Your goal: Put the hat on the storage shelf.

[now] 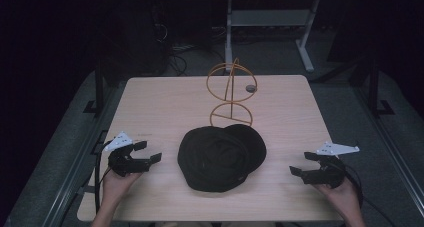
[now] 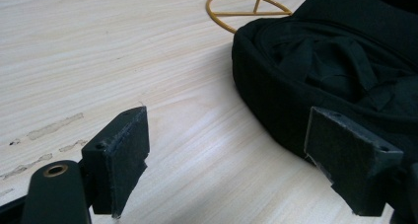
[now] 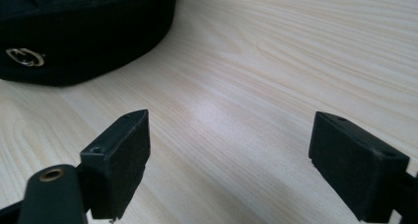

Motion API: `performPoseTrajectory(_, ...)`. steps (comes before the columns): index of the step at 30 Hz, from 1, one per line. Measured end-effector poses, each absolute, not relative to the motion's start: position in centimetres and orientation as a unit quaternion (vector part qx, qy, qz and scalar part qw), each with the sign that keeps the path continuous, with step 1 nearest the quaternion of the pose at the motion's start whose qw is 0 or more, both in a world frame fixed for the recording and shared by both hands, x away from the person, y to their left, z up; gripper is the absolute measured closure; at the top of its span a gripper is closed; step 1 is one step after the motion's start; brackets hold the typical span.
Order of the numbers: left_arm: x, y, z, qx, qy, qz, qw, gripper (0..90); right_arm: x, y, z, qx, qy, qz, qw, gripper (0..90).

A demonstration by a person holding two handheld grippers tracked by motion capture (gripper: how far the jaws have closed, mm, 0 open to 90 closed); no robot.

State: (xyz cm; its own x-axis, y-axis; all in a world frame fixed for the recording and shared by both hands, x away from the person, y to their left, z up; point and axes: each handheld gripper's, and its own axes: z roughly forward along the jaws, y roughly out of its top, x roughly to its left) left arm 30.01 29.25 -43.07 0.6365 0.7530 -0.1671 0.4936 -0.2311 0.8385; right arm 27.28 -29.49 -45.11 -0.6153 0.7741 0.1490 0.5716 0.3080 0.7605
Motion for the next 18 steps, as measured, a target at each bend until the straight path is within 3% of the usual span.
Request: performPoseTrajectory(18,29.9,29.3,-43.4,0.774,0.402,0.126,0.473,16.8,26.6,-26.7,-43.7,0.377,0.815,0.423,0.119,16.2)
